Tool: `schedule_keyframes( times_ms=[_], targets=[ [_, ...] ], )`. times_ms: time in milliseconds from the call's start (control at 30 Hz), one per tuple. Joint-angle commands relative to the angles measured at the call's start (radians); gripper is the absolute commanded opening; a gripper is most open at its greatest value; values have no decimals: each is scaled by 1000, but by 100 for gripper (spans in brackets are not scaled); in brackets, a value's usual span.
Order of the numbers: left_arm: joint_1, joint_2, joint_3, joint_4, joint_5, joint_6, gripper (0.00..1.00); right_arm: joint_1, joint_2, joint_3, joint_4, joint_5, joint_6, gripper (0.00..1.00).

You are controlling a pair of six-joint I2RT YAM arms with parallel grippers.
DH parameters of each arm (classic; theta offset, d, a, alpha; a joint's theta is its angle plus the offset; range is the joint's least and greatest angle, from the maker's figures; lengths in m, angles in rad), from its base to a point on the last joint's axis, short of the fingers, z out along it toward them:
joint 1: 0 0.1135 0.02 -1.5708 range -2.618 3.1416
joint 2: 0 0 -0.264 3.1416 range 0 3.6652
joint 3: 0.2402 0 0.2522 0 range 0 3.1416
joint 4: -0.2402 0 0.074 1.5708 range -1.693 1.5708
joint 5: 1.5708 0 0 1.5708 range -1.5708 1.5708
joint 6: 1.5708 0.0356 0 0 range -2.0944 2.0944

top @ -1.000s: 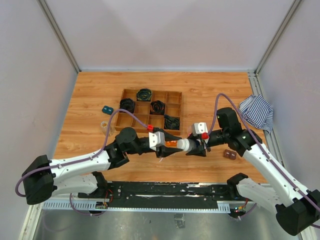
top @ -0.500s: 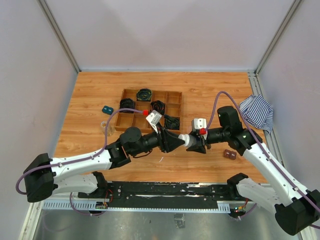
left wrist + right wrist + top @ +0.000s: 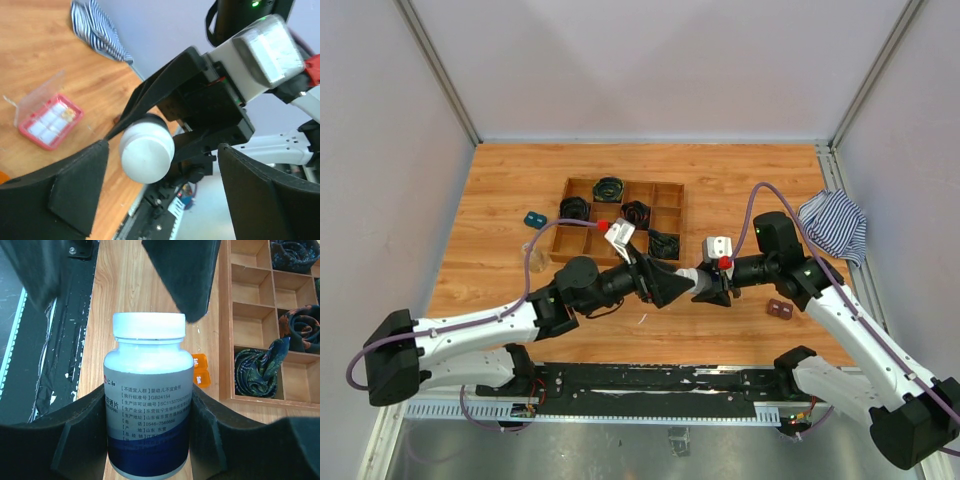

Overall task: Sort the pills into containers
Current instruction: Unscrew the lid of the pill bottle.

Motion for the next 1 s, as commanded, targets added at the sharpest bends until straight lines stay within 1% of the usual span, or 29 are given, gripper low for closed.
schedule_keyframes(
  times_ms=[0, 67, 133, 200, 267, 333, 367, 467, 533, 733, 800, 833, 967],
  targets=[
    [-4, -87, -20, 63, -7, 115, 97, -23, -5, 21, 9, -39, 0, 1],
    [-5, -130, -54, 66, 14, 274, 99, -23, -6, 20, 10, -41, 1, 1],
    [-4, -195, -105, 95, 65, 473, 99, -23, -8, 20, 10, -43, -2, 0],
    [-4, -251, -172, 160, 146, 698, 99, -23, -9, 19, 9, -51, -3, 1],
    [-5, -287, -237, 243, 268, 925, 99, -23, -9, 17, 9, -57, -6, 1],
    [-1, -292, -255, 247, 364, 1072, 99, -23, -11, 15, 10, -59, -11, 1],
    [9, -283, -241, 226, 412, 1113, 99, -23, -11, 15, 8, -59, -14, 1],
    [62, -218, -150, 144, 524, 1134, 99, -23, -11, 16, 1, -69, -27, 1],
    [82, -172, -106, 108, 521, 1132, 99, -23, -10, 14, -1, -71, -30, 1],
    [108, -63, -43, 98, 520, 1113, 98, -23, -6, 12, -3, -77, -33, 1],
    [112, -33, -12, 64, 528, 1118, 94, -23, -6, 12, -2, -76, -34, 1],
    [116, -21, -1, 54, 533, 1117, 90, -23, -8, 12, -2, -76, -35, 0],
    [124, 4, 14, 66, 553, 1101, 82, -23, -8, 13, -4, -76, -35, 1]
  ],
)
